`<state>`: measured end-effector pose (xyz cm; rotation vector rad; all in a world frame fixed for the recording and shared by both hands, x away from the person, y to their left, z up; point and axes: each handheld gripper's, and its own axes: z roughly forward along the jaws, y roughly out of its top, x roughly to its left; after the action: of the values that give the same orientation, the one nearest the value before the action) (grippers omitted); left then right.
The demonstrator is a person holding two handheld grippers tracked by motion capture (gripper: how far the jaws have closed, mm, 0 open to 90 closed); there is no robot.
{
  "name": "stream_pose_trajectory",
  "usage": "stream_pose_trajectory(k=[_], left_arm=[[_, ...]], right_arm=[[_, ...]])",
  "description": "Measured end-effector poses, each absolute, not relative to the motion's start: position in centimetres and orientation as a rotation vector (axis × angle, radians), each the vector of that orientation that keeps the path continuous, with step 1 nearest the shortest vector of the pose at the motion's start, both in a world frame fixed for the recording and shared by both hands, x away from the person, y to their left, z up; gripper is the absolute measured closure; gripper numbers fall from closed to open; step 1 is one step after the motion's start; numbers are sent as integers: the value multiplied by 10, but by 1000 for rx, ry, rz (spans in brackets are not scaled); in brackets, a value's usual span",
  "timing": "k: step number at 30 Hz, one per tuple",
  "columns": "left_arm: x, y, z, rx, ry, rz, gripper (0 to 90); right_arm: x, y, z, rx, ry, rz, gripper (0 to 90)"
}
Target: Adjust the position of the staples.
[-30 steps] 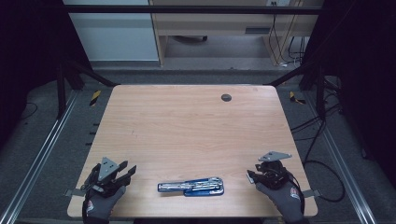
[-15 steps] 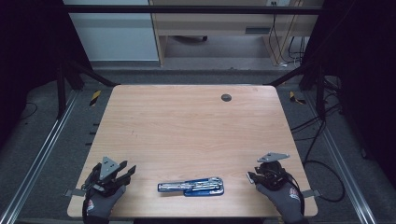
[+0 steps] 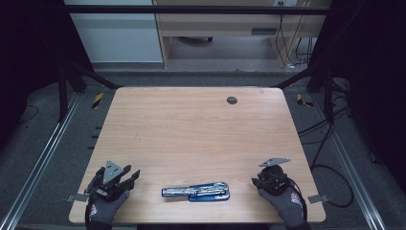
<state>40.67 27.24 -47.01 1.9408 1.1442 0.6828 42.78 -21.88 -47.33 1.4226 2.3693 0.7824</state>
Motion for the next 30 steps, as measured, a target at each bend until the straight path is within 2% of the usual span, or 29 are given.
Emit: stream_pose_trajectory(k=[20, 30], left_arm=[[407, 272, -470, 1951, 1141, 682, 587], [407, 271, -470, 1959, 1136, 682, 586]], right_arm=[[432, -217, -480, 1441, 2381, 744, 776], [433, -217, -480, 1440, 2386, 728, 784]])
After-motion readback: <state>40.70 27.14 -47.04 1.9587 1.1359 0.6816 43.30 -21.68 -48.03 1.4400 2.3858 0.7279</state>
